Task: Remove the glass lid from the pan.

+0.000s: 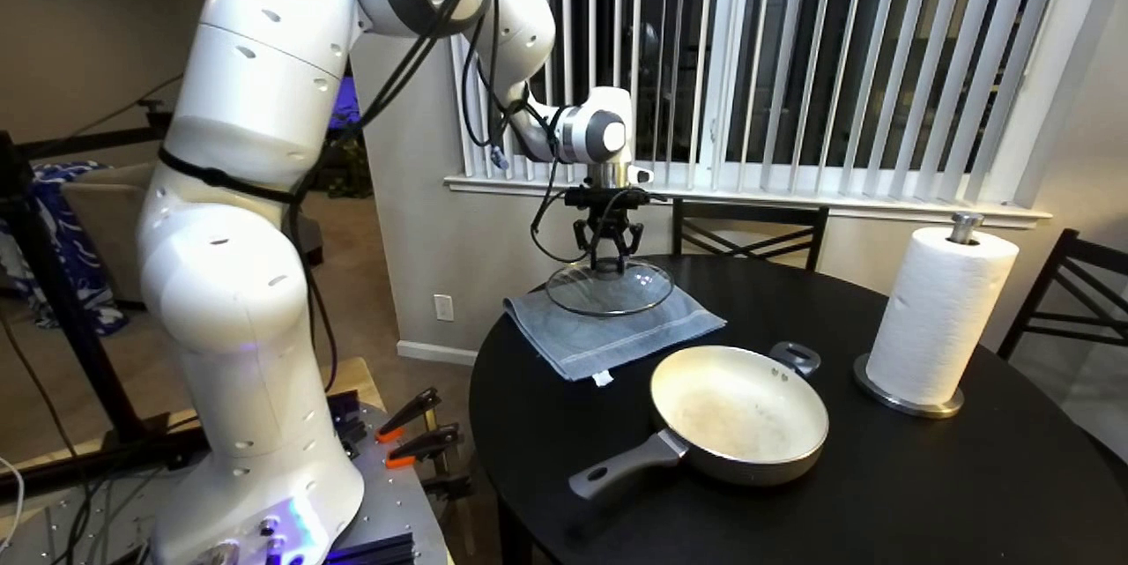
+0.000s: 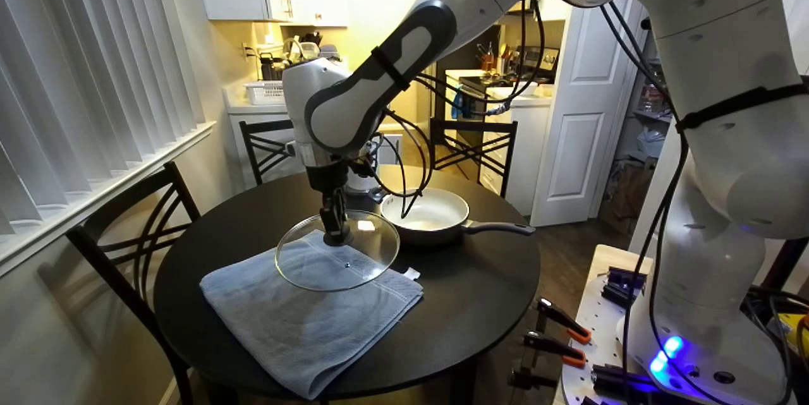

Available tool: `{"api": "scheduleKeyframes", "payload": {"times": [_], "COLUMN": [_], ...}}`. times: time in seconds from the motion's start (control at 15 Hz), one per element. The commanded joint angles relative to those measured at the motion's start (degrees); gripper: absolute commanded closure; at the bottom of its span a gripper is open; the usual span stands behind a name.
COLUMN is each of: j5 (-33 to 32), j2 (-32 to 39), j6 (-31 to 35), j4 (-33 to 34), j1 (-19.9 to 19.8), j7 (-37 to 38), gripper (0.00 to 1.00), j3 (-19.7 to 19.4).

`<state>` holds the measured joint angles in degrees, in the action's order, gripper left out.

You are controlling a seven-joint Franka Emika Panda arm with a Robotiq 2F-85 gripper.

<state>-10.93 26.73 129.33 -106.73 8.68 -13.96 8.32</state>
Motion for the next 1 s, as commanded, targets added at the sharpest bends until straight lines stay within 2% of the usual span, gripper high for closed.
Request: {"api": "scheduleKeyframes", "payload": {"times": [0.0, 0.2, 0.6, 0.67, 0.73, 0.93], "j5": [-0.8, 0.0, 0.0, 0.1, 0.1, 0.2], "j2": [5.1, 10.6, 16.7, 17.1, 17.2, 16.3], "j6": [3.9, 5.1, 4.6, 4.1, 4.2, 5.2], "j4": [4.0, 7.9, 12.9, 13.6, 13.9, 14.3], "j1": [-0.3, -0.1, 0.9, 1.1, 0.9, 0.3], "j7": [-4.2, -5.2, -5.2, -4.5, -4.6, -3.7], "gripper": [0.67, 0.67, 0.67, 0.17, 0.16, 0.0], "j3": [0.3, 0.7, 1.4, 1.2, 1.2, 0.4]}}
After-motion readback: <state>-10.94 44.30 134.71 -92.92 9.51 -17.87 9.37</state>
